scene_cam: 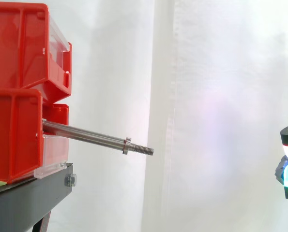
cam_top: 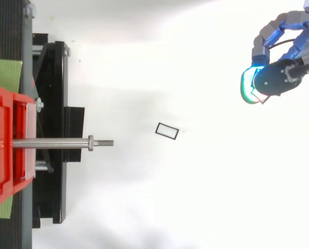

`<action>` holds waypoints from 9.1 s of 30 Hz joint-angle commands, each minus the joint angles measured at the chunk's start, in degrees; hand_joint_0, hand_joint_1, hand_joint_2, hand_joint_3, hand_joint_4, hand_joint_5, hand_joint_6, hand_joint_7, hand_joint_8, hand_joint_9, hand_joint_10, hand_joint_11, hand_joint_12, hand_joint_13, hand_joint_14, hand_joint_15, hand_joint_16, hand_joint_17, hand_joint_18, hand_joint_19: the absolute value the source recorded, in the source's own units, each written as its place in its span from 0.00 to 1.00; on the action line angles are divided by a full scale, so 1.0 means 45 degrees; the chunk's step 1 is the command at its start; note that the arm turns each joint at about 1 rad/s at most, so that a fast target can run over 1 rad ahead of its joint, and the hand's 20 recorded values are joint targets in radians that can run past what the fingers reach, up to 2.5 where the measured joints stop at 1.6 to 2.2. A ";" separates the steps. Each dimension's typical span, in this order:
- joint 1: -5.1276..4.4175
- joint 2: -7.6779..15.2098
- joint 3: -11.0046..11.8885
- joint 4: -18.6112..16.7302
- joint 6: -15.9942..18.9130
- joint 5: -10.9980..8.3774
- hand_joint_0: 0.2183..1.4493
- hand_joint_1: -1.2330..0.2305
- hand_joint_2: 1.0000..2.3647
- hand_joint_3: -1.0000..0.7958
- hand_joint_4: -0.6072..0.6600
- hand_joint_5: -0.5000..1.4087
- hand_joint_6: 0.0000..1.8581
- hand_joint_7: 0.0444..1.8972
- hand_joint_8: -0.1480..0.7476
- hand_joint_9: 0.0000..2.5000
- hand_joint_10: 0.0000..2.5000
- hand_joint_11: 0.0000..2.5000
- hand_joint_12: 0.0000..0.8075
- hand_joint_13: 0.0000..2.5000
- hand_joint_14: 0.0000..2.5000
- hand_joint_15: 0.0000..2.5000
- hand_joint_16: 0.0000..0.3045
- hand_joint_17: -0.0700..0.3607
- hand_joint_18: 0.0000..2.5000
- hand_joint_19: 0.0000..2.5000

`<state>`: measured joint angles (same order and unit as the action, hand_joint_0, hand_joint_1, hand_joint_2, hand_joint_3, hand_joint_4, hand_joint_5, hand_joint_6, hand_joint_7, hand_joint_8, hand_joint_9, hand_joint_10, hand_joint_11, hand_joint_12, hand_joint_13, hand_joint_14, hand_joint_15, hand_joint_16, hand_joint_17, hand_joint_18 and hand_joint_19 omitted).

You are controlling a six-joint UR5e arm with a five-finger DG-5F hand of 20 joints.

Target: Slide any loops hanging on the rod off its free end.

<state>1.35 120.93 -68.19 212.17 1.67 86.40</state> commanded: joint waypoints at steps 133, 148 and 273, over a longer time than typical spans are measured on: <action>-0.0183 0.0001 0.0096 0.0039 0.0040 -0.0058 0.32 0.32 0.01 0.41 0.56 0.18 0.49 0.46 0.48 0.35 0.00 0.13 0.43 0.25 0.00 0.08 0.16 0.41 0.27 0.19; -0.0203 0.0001 0.0096 0.0176 0.0040 -0.0019 0.30 0.38 0.01 0.47 0.54 0.20 0.49 0.49 0.52 0.38 0.00 0.11 0.48 0.28 0.00 0.08 0.18 0.45 0.30 0.17; -0.0125 0.0001 0.0994 0.1504 0.0020 -0.0058 0.29 0.47 0.00 0.28 0.55 0.19 0.47 0.47 0.46 0.37 0.00 0.12 0.41 0.26 0.00 0.08 0.15 0.40 0.28 0.18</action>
<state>0.86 120.94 -63.72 218.94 1.76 86.13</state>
